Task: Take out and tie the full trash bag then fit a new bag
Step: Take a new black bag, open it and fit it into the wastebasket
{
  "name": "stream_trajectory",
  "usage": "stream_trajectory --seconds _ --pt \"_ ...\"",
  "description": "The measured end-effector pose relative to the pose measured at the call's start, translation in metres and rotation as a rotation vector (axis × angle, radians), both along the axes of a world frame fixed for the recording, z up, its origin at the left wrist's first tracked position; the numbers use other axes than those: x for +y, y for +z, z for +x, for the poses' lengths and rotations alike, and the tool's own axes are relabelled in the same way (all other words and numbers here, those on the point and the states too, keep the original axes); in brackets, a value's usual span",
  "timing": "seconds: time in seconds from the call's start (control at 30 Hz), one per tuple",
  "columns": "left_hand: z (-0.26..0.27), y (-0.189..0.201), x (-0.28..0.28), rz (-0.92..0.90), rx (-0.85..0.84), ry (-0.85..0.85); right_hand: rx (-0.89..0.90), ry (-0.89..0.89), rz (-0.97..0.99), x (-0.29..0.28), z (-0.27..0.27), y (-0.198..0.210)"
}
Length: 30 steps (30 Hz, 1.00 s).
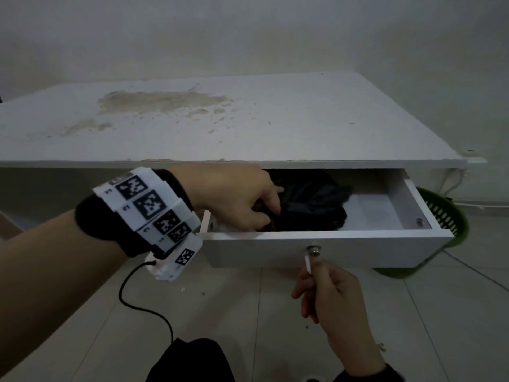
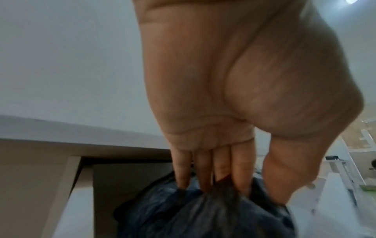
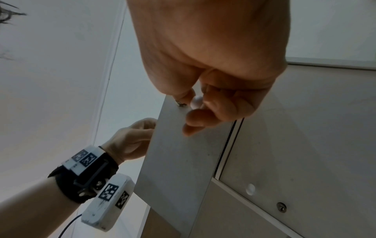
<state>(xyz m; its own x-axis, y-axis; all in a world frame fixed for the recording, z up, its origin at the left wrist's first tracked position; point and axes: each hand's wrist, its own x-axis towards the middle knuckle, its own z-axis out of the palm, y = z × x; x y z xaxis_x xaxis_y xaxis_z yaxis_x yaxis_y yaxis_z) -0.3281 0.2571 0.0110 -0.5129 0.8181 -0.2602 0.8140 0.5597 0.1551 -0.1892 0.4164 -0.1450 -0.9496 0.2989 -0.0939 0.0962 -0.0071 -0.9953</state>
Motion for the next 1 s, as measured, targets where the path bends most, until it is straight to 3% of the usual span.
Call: stream_trajectory --seconds 0.17,0.33,0.47,0.63,0.73,0.83,0.9,1.0 --pt "0.005 0.002 -0.018 0.209 -0.157 0.066 -0.013 -0.009 -0.039 0.001 -0.002 0.003" --pt "-0.006 -0.022 -0.028 0.270 -0.405 0.157 -0.018 -0.018 -0.078 0.001 -0.005 0.000" --pt "-0.008 -0.019 -0.027 0.232 -0.448 0.125 -0.022 -0.013 -0.103 0.002 -0.006 -0.001" --pt "0.002 0.016 -0.034 0.315 -0.160 0.114 -0.001 0.003 -0.119 0.000 -0.011 0.000" --pt "0.009 0.068 -0.048 0.580 -0.022 0.148 0.008 0.000 -0.121 0.000 -0.017 0.002" --pt "0.008 0.110 -0.067 0.813 0.358 0.167 0.003 -0.028 -0.146 -0.002 -0.026 0.000" --pt "0.002 0.115 -0.077 0.884 0.569 0.203 -0.003 -0.041 -0.160 -0.005 -0.031 -0.001" --pt "-0.014 0.095 -0.078 0.823 0.703 0.324 -0.007 -0.052 -0.167 -0.009 -0.036 0.003"
